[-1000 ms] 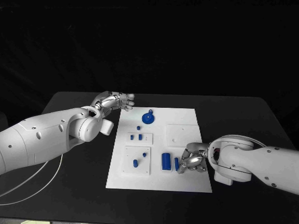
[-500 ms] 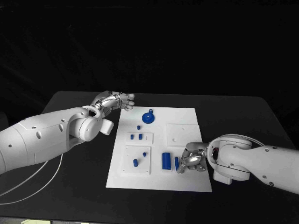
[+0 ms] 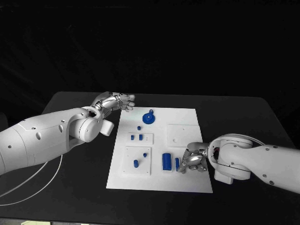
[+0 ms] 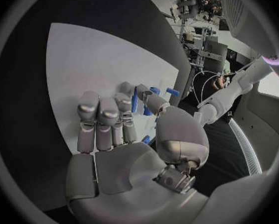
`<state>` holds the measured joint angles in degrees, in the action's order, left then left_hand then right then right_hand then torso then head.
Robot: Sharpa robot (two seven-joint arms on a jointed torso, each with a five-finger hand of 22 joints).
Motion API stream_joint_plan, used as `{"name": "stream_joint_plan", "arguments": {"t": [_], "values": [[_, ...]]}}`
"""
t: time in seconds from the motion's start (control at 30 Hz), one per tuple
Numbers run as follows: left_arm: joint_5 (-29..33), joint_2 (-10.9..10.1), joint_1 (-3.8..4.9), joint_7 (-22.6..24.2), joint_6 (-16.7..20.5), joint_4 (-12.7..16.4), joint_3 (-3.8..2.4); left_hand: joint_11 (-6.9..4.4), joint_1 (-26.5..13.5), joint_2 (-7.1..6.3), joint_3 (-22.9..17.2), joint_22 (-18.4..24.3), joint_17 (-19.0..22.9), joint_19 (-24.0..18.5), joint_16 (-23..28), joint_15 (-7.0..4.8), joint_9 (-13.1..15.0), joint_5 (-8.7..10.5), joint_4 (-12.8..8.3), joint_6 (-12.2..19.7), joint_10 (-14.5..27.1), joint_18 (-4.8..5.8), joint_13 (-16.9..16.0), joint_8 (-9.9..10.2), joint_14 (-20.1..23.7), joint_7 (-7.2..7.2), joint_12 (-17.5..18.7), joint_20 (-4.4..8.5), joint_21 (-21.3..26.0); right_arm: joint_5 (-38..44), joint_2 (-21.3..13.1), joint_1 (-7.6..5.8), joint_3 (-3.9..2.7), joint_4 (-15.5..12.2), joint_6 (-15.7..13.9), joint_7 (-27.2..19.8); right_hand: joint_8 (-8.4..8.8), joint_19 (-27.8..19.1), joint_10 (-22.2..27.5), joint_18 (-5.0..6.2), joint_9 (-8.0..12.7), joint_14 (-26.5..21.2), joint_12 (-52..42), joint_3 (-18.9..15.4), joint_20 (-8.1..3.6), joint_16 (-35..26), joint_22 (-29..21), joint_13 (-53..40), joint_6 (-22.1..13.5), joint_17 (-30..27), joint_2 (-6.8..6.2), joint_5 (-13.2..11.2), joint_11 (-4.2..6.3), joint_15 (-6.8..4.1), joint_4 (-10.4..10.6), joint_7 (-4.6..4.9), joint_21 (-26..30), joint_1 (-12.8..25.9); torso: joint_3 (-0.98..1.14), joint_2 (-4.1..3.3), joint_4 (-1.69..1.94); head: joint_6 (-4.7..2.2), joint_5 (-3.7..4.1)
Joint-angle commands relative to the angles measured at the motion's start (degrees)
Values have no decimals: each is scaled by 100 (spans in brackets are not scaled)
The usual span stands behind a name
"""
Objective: Assemble the parts on the task board
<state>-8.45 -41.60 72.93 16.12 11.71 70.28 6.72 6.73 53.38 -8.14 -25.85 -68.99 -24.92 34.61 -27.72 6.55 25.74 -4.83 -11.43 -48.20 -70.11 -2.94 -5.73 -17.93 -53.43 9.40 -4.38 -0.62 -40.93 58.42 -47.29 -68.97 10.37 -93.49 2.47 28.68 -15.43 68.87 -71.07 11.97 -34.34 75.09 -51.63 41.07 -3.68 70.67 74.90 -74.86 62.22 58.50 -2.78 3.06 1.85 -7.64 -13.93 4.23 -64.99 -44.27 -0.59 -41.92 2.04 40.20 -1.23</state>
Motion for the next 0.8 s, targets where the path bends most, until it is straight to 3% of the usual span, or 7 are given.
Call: {"name": "stream_joint_plan", "arguments": {"t": [0.03,0.17,0.37,0.53,0.63,0.7,0.8], "values": [[-39,0,4,15,-92,16,-3,-18,21,42,-15,-5,-7,-16,28,1,-7,-28,-23,-18,-24,-82,8,-30,-25,20,8,-22,19,12,-32,57,57,80,103,281,55,7,-27,303,42,29,29,74,21,-22,77,-2,-38,5,-5,-8,12,-17,-19,16,-14,28,1,-1,2,-4,3],[-40,0,4,20,-90,14,-2,-18,21,45,-15,-6,-9,-16,29,1,-8,-31,-23,-17,-24,-82,8,-30,-26,20,8,-22,19,-54,-80,57,56,56,-91,134,59,14,-26,303,47,31,26,9,29,-22,83,-4,-40,7,-205,-12,3,-9,-60,23,-27,128,2,0,2,-11,10],[-40,0,4,41,-67,4,-2,-17,18,45,-13,-8,-12,-15,31,1,-8,-33,-22,-16,-24,-81,9,-30,-27,21,9,-23,20,-156,-250,46,37,3,-301,-167,65,26,-21,303,49,35,25,-163,25,-34,73,-7,-58,0,-626,-19,1,-9,-88,26,-22,246,5,3,2,-36,11],[-18,22,4,66,-45,-54,-2,-17,12,45,-10,-9,-15,-15,32,2,-9,-33,-19,-16,-24,-80,9,-31,-28,21,9,-24,21,-395,-337,-111,-78,133,-409,-610,82,32,3,303,45,31,34,-255,1,-65,49,-8,-112,-19,-917,-22,-6,-12,-12,36,9,268,4,14,-7,-79,24],[43,36,4,76,-25,-107,-2,-17,8,46,-8,-10,-17,-15,33,1,-9,-33,-16,-18,-25,-79,9,-32,-30,21,9,-24,22,-633,-340,-225,-171,328,-537,-948,86,36,19,303,35,31,38,-277,-19,-85,32,-10,-140,-31,-988,-20,-9,-12,66,40,32,239,1,24,-13,-124,37],[82,39,5,81,-5,-153,-3,-17,7,47,-8,-10,-18,-16,34,1,-9,-33,-16,-19,-26,-79,9,-33,-30,21,8,-24,23,-879,-307,-309,-277,539,-729,-1250,97,32,37,303,25,29,31,-382,-39,-99,26,-20,-187,-37,-930,-4,-20,-6,50,51,48,196,-1,38,-18,-204,53],[163,55,7,92,16,-231,-5,-19,9,50,-8,-11,-20,-17,37,2,-8,-33,-18,-22,-28,-79,9,-35,-28,19,8,-24,25,-1247,-188,-422,-319,910,-1027,-1744,126,15,59,303,24,23,29,-480,-57,-121,20,-25,-263,-46,-841,19,-33,4,-8,70,73,117,-6,70,-21,-276,81]]}}
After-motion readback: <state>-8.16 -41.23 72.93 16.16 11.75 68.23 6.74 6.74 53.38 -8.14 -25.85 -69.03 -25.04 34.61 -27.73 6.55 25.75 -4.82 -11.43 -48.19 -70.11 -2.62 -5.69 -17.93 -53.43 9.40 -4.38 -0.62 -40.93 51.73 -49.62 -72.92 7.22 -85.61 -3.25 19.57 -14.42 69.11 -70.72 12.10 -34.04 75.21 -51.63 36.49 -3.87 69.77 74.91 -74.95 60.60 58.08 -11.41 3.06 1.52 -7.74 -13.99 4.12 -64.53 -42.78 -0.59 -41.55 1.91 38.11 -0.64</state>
